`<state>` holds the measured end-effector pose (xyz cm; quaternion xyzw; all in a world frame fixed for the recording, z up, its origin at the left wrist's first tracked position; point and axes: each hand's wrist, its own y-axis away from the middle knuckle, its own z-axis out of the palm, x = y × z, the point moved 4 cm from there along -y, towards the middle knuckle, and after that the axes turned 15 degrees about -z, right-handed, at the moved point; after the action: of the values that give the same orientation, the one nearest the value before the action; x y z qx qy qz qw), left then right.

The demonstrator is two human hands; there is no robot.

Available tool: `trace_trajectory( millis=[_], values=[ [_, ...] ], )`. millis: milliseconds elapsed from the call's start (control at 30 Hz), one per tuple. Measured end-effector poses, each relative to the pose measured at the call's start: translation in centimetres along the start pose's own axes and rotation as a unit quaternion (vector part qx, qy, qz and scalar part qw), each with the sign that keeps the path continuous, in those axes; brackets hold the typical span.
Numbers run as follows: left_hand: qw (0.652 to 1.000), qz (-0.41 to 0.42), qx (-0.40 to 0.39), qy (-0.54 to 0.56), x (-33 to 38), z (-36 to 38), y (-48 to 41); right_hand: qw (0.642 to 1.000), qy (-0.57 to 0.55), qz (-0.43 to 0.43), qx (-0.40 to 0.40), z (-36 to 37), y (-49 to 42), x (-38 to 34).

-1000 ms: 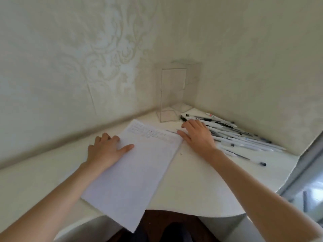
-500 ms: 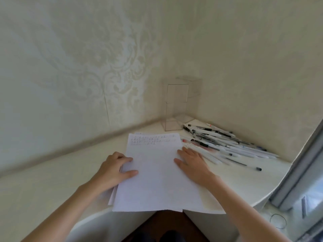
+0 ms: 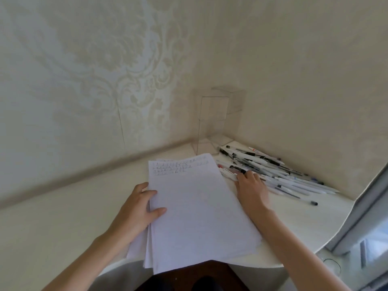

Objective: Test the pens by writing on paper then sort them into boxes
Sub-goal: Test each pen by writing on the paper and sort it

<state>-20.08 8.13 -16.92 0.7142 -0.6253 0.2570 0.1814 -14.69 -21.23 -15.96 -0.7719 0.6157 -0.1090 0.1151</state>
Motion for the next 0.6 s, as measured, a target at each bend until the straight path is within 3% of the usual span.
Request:
trace_trajectory(
  millis=[133,267,367,433,600],
  values=[
    [0.999,0.019,0.008,0.033,-1.0,-0.9,-0.5,1.0,0.009,-0.012,0.009,-0.2,-0.4,-0.6],
    [0.998,0.056,-0.01,-0.027,-1.4,-2.0,-1.4,0.99,-0.111,0.023,0.088,-1.9,-0.9,-0.5],
    [0.986,0.064,-0.049,-0.145,-2.0,-1.5,-2.6,0.976,-0.182,-0.071,0.094,-3.1,-1.8,-3.5],
    [0.98,0.067,-0.078,-0.168,-2.4,-1.0,-3.2,0.972,-0.174,-0.107,0.119,-3.9,-2.3,-6.0],
    [0.985,0.112,-0.069,-0.108,-3.2,-1.7,-3.3,0.995,-0.067,-0.078,0.002,-2.1,-4.7,-10.7]
  ],
)
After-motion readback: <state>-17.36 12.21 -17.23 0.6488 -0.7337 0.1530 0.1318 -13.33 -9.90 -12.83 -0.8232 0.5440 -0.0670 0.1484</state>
